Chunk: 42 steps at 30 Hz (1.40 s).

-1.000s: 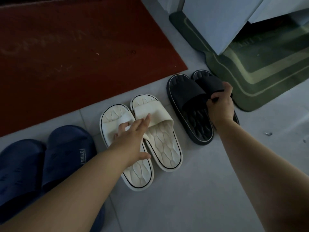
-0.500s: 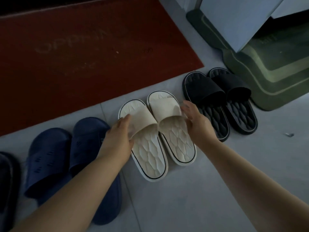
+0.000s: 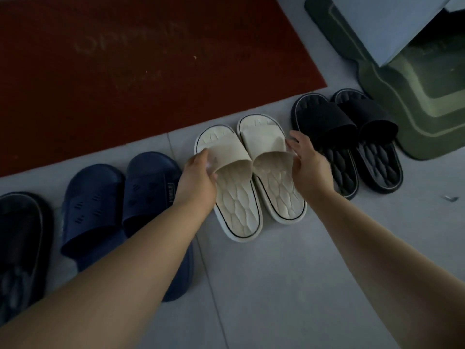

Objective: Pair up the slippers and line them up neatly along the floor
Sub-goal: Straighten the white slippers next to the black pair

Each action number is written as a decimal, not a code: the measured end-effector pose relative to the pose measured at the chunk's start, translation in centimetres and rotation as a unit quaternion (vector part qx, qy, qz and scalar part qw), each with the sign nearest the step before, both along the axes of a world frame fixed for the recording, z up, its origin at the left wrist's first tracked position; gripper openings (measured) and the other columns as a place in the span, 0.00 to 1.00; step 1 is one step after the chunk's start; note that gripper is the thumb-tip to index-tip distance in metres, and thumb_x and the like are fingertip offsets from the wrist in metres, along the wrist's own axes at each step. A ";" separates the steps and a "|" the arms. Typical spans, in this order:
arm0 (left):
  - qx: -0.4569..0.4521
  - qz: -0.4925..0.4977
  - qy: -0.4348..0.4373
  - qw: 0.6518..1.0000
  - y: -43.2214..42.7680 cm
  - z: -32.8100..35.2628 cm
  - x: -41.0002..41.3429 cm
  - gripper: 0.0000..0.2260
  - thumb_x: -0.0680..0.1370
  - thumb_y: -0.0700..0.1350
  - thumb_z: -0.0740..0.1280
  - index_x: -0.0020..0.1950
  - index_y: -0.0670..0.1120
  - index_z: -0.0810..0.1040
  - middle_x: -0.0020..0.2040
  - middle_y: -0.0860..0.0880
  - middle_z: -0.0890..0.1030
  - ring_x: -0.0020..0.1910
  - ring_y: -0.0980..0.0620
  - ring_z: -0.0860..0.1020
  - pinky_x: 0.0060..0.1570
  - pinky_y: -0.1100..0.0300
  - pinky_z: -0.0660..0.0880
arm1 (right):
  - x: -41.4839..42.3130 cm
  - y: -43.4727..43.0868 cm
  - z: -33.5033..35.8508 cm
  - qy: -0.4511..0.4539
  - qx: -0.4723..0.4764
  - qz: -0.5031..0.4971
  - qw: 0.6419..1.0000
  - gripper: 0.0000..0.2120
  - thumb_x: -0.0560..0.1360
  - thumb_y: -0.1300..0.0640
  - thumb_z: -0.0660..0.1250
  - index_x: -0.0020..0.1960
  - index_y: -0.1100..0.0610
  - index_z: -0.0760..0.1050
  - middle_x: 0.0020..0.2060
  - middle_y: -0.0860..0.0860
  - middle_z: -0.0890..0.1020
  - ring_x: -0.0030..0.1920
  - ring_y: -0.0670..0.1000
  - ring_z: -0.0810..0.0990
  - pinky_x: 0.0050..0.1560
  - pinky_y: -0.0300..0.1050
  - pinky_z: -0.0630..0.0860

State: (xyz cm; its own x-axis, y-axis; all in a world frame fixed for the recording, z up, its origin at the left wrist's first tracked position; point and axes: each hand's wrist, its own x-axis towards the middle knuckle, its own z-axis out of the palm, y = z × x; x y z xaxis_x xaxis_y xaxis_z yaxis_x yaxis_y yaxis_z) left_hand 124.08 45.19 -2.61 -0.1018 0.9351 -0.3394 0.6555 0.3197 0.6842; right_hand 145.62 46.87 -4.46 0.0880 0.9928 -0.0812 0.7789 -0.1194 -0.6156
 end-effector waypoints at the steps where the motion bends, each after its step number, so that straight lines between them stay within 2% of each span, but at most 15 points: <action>1: 0.004 0.011 0.005 1.000 0.1 0.1 -0.1 0.23 0.79 0.41 0.59 0.74 0.50 0.58 0.72 0.46 0.64 0.65 0.47 0.70 0.54 0.64 0.62 | -0.3 -0.2 0.0 -0.002 0.002 -0.011 1.000 0.25 0.76 0.68 0.54 0.70 0.52 0.61 0.65 0.48 0.75 0.64 0.52 0.75 0.61 0.52 0.73; 5: 0.009 0.033 0.013 0.999 0.3 0.2 -0.4 0.23 0.79 0.42 0.60 0.73 0.48 0.60 0.71 0.44 0.66 0.66 0.45 0.70 0.56 0.61 0.64 | -0.9 -0.8 -0.1 -0.006 0.010 -0.027 1.000 0.26 0.75 0.68 0.54 0.70 0.51 0.61 0.66 0.48 0.75 0.64 0.52 0.75 0.61 0.53 0.73; 8: 0.003 0.007 0.018 1.000 0.0 -0.3 -0.4 0.21 0.79 0.42 0.60 0.72 0.49 0.63 0.69 0.45 0.68 0.64 0.46 0.71 0.52 0.62 0.64 | -0.4 -0.3 0.3 0.001 -0.019 0.003 1.000 0.26 0.74 0.67 0.55 0.69 0.49 0.60 0.67 0.48 0.73 0.64 0.53 0.74 0.60 0.54 0.73; 10: 0.001 -0.015 0.025 1.000 -0.3 -0.6 0.0 0.22 0.78 0.40 0.60 0.72 0.48 0.61 0.70 0.44 0.66 0.64 0.46 0.71 0.52 0.62 0.64 | 0.5 -0.2 0.9 -0.014 0.006 0.014 1.000 0.26 0.72 0.66 0.57 0.68 0.50 0.63 0.66 0.51 0.71 0.63 0.56 0.73 0.58 0.55 0.74; 12: -0.011 -0.055 0.067 0.996 -0.5 -0.8 0.5 0.28 0.76 0.37 0.62 0.74 0.46 0.55 0.73 0.43 0.60 0.66 0.45 0.68 0.59 0.58 0.67 | 2.0 0.1 1.7 -0.043 0.087 -0.059 0.994 0.25 0.68 0.66 0.60 0.64 0.55 0.67 0.63 0.57 0.69 0.59 0.60 0.72 0.55 0.53 0.72; 14: -0.034 -0.094 0.120 0.988 -0.8 -0.9 0.8 0.36 0.74 0.35 0.66 0.75 0.47 0.49 0.75 0.43 0.53 0.69 0.44 0.66 0.63 0.55 0.68 | 4.1 1.0 2.4 -0.049 0.110 -0.210 0.970 0.25 0.68 0.66 0.60 0.63 0.56 0.65 0.63 0.60 0.65 0.59 0.64 0.69 0.54 0.54 0.69; 16: -0.047 -0.110 0.134 0.984 -0.8 -0.8 0.8 0.40 0.72 0.34 0.69 0.75 0.48 0.47 0.76 0.44 0.50 0.69 0.43 0.66 0.64 0.55 0.68 | 6.1 2.4 2.9 -0.058 0.029 -0.281 0.958 0.30 0.71 0.65 0.62 0.69 0.49 0.58 0.70 0.60 0.57 0.64 0.66 0.64 0.58 0.56 0.68; 18: -0.055 -0.113 0.133 0.983 -0.6 -0.7 0.7 0.41 0.71 0.34 0.70 0.75 0.47 0.49 0.76 0.44 0.50 0.69 0.42 0.66 0.63 0.55 0.68 | 7.2 4.0 3.4 -0.111 -0.065 -0.223 0.966 0.35 0.75 0.63 0.62 0.73 0.42 0.49 0.75 0.55 0.47 0.71 0.65 0.56 0.64 0.59 0.65; 19: -0.059 -0.112 0.133 0.983 -0.6 -0.7 0.6 0.41 0.70 0.34 0.71 0.75 0.47 0.49 0.76 0.44 0.50 0.68 0.42 0.66 0.63 0.56 0.68 | 7.4 4.7 3.4 -0.139 -0.091 -0.176 0.970 0.35 0.76 0.62 0.61 0.74 0.42 0.47 0.76 0.53 0.48 0.72 0.65 0.53 0.67 0.60 0.63; 21: -0.066 -0.109 0.136 0.982 -0.5 -0.6 0.7 0.42 0.70 0.35 0.71 0.75 0.48 0.49 0.76 0.45 0.50 0.68 0.42 0.66 0.63 0.56 0.68 | 7.4 5.9 3.3 -0.184 -0.112 -0.109 0.970 0.32 0.79 0.62 0.57 0.75 0.43 0.46 0.74 0.54 0.60 0.73 0.66 0.51 0.69 0.61 0.60; 24: -0.061 -0.116 0.145 0.981 -0.5 -0.7 0.8 0.41 0.70 0.35 0.72 0.75 0.47 0.50 0.75 0.44 0.51 0.68 0.42 0.67 0.63 0.54 0.69 | 7.6 6.1 2.9 -0.226 -0.092 -0.125 0.962 0.28 0.78 0.66 0.49 0.75 0.47 0.52 0.67 0.57 0.71 0.72 0.64 0.56 0.63 0.57 0.66; 27: -0.052 -0.119 0.149 0.980 -0.5 -0.8 0.7 0.40 0.69 0.35 0.72 0.74 0.47 0.52 0.75 0.43 0.53 0.67 0.42 0.67 0.62 0.54 0.70 | 8.0 5.1 2.5 -0.232 -0.067 -0.149 0.959 0.28 0.77 0.68 0.47 0.74 0.48 0.57 0.66 0.60 0.70 0.70 0.63 0.61 0.58 0.56 0.71; 33: -0.047 -0.111 0.138 0.983 -0.5 -1.1 0.5 0.41 0.69 0.35 0.72 0.74 0.48 0.52 0.75 0.44 0.53 0.67 0.42 0.66 0.61 0.55 0.70 | 8.0 4.4 1.9 -0.237 -0.047 -0.162 0.957 0.28 0.76 0.68 0.49 0.73 0.50 0.58 0.62 0.65 0.73 0.69 0.63 0.64 0.53 0.55 0.72; 38: -0.047 -0.109 0.142 0.983 -0.6 -1.2 0.4 0.41 0.69 0.36 0.72 0.74 0.48 0.51 0.75 0.44 0.53 0.69 0.43 0.65 0.63 0.54 0.69 | 8.0 3.9 2.3 -0.215 -0.041 -0.167 0.961 0.25 0.76 0.65 0.51 0.72 0.52 0.60 0.67 0.62 0.68 0.70 0.61 0.63 0.62 0.56 0.67; 42: -0.060 -0.115 0.144 0.981 -0.2 -1.0 0.4 0.41 0.70 0.37 0.72 0.75 0.49 0.50 0.74 0.45 0.53 0.68 0.42 0.63 0.63 0.53 0.68 | 4.2 2.6 3.3 -0.176 0.043 -0.136 0.974 0.30 0.69 0.68 0.59 0.70 0.56 0.61 0.67 0.60 0.66 0.66 0.64 0.63 0.67 0.60 0.62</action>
